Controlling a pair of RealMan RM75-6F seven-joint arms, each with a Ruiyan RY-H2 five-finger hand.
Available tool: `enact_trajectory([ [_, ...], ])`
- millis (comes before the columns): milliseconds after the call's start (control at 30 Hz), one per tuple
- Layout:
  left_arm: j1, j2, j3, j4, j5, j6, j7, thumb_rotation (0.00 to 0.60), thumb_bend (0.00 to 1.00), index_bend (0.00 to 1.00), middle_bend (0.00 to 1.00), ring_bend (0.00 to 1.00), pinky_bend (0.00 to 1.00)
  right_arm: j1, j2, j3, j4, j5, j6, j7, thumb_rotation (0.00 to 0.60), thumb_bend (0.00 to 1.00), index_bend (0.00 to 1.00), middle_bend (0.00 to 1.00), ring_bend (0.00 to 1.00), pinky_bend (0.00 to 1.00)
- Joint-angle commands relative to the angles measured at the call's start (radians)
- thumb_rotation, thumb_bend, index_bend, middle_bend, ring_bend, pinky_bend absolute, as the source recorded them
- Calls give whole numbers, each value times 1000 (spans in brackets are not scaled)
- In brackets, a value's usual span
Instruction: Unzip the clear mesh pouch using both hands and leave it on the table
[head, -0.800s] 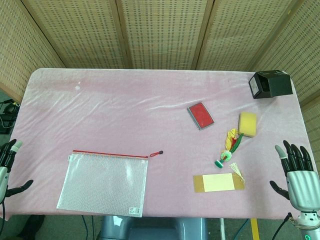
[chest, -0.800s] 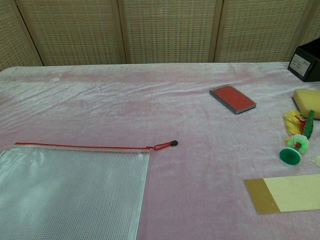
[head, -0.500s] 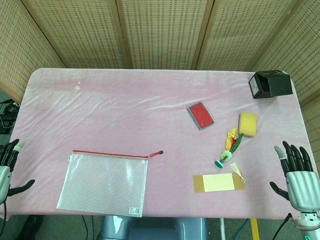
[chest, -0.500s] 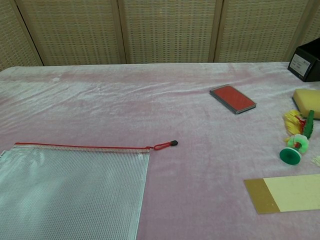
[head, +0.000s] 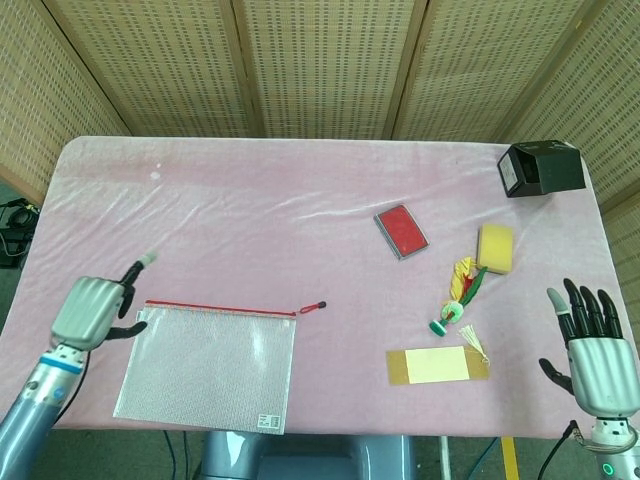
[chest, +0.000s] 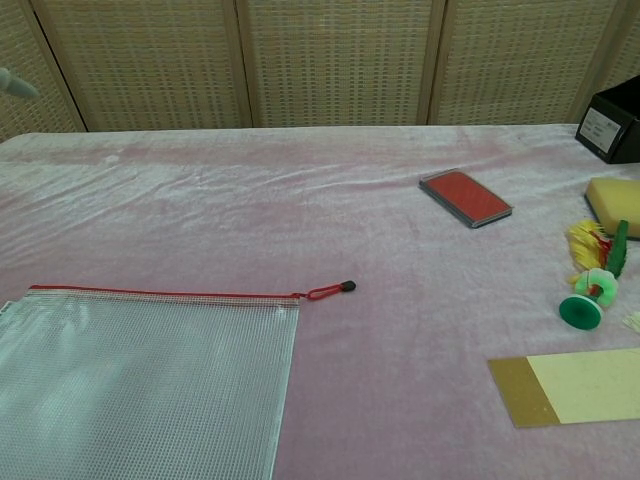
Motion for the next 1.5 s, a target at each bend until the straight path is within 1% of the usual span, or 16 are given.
enact_trajectory([
  [33,-165,-76,-81,-49,-176,-165,148,600,0,230,954,922,1000,3,-6,5,6,10,-6,-9,600,0,49,0,0,0],
  [67,-198,-95,-91,-53,-224,-191,183,600,0,238,954,923,1000,4,-8,7,8,16,-8,-12,600,0,49,0,0,0],
  [133,-236,-115,-100,-55,-285,-215,226,600,0,251,955,923,1000,5,-11,9,10,22,-10,-15,600,0,50,0,0,0],
  [200,-299,-153,-111,-66,-385,-250,280,600,0,261,955,923,1000,6,-14,13,14,36,-14,-19,600,0,49,0,0,0],
  [267,-353,-189,-117,-67,-472,-258,332,600,12,280,955,923,1000,7,-16,16,17,45,-18,-19,600,0,49,0,0,0],
  [333,-400,-220,-118,-62,-545,-254,380,600,105,321,955,923,1000,8,-16,17,19,52,-20,-20,600,0,50,0,0,0],
  [400,-453,-261,-120,-49,-630,-246,425,600,188,337,955,923,1000,8,-16,20,20,59,-21,-19,600,0,50,0,0,0],
  [433,-474,-275,-122,-44,-664,-241,437,600,213,348,955,924,1000,8,-16,21,21,61,-20,-18,600,0,50,0,0,0],
  [533,-541,-332,-117,-6,-750,-221,487,600,253,400,955,923,1000,8,-15,24,24,72,-22,-15,600,0,50,0,0,0],
  [667,-606,-395,-108,47,-843,-201,521,600,275,433,955,923,1000,9,-13,29,28,88,-28,-9,600,0,50,0,0,0],
  [800,-645,-433,-103,91,-897,-198,535,600,275,430,955,923,1000,13,-13,33,34,102,-36,-4,600,0,50,0,0,0],
  [967,-698,-487,-96,160,-972,-196,551,600,324,429,955,924,1000,21,-15,39,41,120,-51,-1,600,0,50,0,0,0],
  [1133,-742,-537,-92,231,-1021,-206,556,600,326,429,955,923,1000,29,-16,45,49,139,-68,4,600,0,50,0,0,0],
  [1500,-825,-676,-88,432,-1106,-291,534,600,346,433,955,924,1000,43,-20,54,69,178,-98,12,600,0,52,0,0,0],
])
